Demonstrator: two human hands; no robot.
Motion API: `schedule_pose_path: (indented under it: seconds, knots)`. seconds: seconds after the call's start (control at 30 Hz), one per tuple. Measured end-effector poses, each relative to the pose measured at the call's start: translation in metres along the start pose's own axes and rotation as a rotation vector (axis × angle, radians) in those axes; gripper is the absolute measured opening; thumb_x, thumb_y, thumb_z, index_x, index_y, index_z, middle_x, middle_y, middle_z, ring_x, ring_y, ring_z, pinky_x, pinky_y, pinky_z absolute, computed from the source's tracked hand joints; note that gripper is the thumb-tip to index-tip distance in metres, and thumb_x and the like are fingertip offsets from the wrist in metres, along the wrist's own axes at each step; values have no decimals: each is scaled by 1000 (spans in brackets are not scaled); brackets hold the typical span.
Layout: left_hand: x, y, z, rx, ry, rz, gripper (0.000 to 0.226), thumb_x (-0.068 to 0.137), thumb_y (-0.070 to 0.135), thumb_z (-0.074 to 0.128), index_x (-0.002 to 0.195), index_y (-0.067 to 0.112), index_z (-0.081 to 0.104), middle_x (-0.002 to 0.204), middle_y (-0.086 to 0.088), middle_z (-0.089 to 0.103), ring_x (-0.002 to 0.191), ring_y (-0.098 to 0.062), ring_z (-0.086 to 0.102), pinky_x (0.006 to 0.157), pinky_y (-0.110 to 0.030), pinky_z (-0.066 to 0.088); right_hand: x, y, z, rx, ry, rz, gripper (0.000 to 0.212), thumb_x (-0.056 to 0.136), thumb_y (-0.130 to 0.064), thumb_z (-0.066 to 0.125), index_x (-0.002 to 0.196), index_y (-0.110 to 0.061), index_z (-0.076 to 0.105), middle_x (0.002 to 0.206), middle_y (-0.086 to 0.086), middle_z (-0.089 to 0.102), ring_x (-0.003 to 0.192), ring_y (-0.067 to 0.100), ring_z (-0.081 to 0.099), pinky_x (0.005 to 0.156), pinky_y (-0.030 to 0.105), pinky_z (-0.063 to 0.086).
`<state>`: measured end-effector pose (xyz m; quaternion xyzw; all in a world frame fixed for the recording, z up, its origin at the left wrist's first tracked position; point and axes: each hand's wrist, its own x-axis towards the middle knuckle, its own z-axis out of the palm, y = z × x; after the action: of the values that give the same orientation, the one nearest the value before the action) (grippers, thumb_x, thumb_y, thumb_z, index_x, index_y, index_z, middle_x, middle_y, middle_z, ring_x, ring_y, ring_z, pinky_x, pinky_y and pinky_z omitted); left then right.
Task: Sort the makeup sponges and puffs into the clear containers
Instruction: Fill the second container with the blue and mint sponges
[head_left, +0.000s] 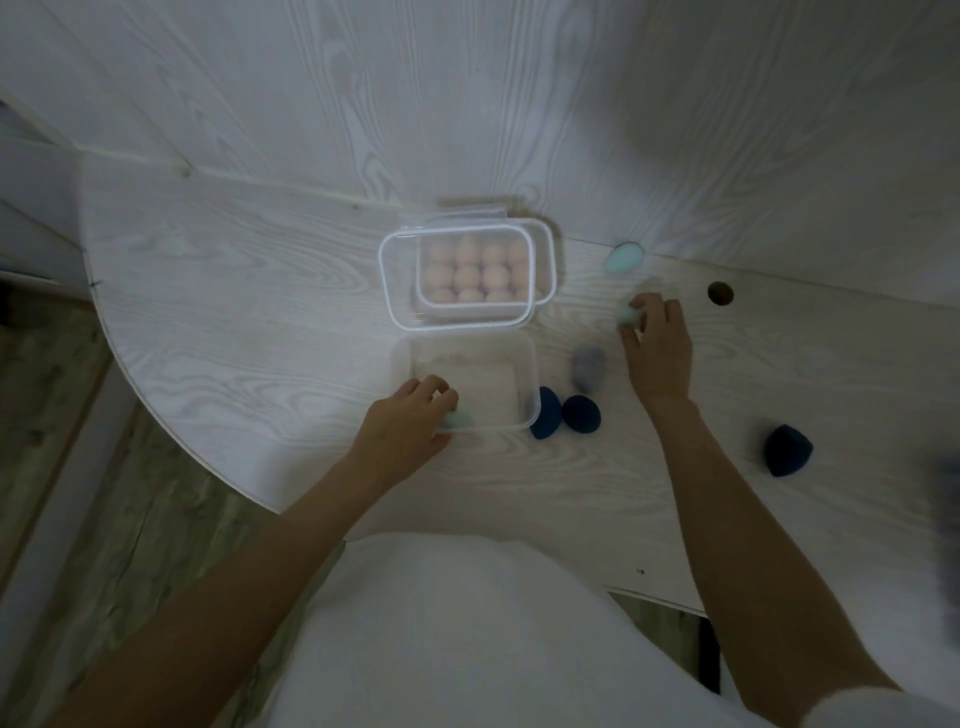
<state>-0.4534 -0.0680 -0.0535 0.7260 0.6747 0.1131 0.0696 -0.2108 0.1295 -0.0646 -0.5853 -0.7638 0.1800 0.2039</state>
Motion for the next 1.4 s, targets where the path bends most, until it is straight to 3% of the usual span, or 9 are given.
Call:
schedule_pose_path:
  seconds: [0.17, 0.27, 0.43, 0.67, 0.8, 0.93, 1.17, 1.27, 1.4]
  knots:
    - [-3, -4, 2, 51, -44, -1, 39, 52, 17, 85, 85, 17, 64, 87, 2, 67, 68, -21, 63, 36, -24, 39, -72, -60, -22, 418, -46, 86, 26, 80, -8, 68, 100, -8, 51, 101, 4, 52, 74, 4, 53, 64, 6, 44]
    - [-3, -4, 2, 45, -43, -4, 39, 54, 20, 83, 87, 19, 62, 84, 1, 66, 66, -22, 62, 36, -24, 40, -103, -94, -18, 419, -208, -21, 25, 78, -13, 70, 96, -12, 52, 92, -1, 58, 71, 7, 58, 62, 18, 49]
    - [-2, -2, 1, 36, -45, -35, 49, 54, 25, 82, 89, 22, 47, 81, -1, 59, 62, -23, 59, 35, -25, 39, -101, -120, 11, -96, -378, -335, 21, 84, -29, 62, 90, -12, 53, 86, 4, 62, 72, 23, 59, 55, 30, 34]
    - [-5, 0, 0, 28, -35, -65, 50, 51, 19, 78, 93, 22, 49, 85, -3, 60, 63, -24, 58, 33, -25, 38, -81, -129, 21, -344, -515, -304, 24, 88, -32, 56, 94, -9, 56, 96, 9, 60, 86, 27, 57, 64, 31, 33]
    - [-4, 2, 0, 59, -57, -32, 59, 51, 17, 80, 107, 21, 63, 94, -2, 65, 68, -24, 61, 36, -23, 37, -83, -130, 24, -356, -503, -302, 17, 90, -25, 51, 89, -10, 60, 88, 8, 63, 80, 25, 58, 63, 33, 39]
    - [-4, 4, -3, 57, -86, -24, 54, 50, 14, 83, 102, 19, 68, 89, 1, 66, 69, -23, 61, 36, -23, 37, -88, -123, 32, -308, -448, -281, 11, 88, -14, 54, 91, -10, 63, 87, 8, 64, 78, 27, 61, 68, 36, 48]
    - [-1, 9, -5, 65, -170, -22, 64, 52, 15, 84, 112, 26, 66, 89, 3, 66, 71, -22, 61, 36, -21, 32, -81, -114, 11, -92, -651, -329, 25, 93, -26, 52, 102, -10, 69, 93, 6, 71, 81, 21, 64, 75, 39, 52]
    - [3, 12, -3, 60, -193, -25, 64, 51, 10, 84, 111, 28, 67, 89, 1, 64, 69, -22, 59, 37, -19, 27, -70, -99, -10, 164, -535, -215, 18, 90, -18, 58, 99, -10, 70, 93, 3, 72, 79, 13, 63, 77, 25, 50]
    - [15, 22, 2, 40, -187, -45, 61, 54, 6, 82, 110, 27, 67, 91, -1, 64, 69, -21, 58, 38, -18, 24, -27, -52, -27, 226, -264, -98, 18, 89, -8, 57, 101, -13, 70, 98, 0, 70, 82, 10, 61, 74, 9, 44]
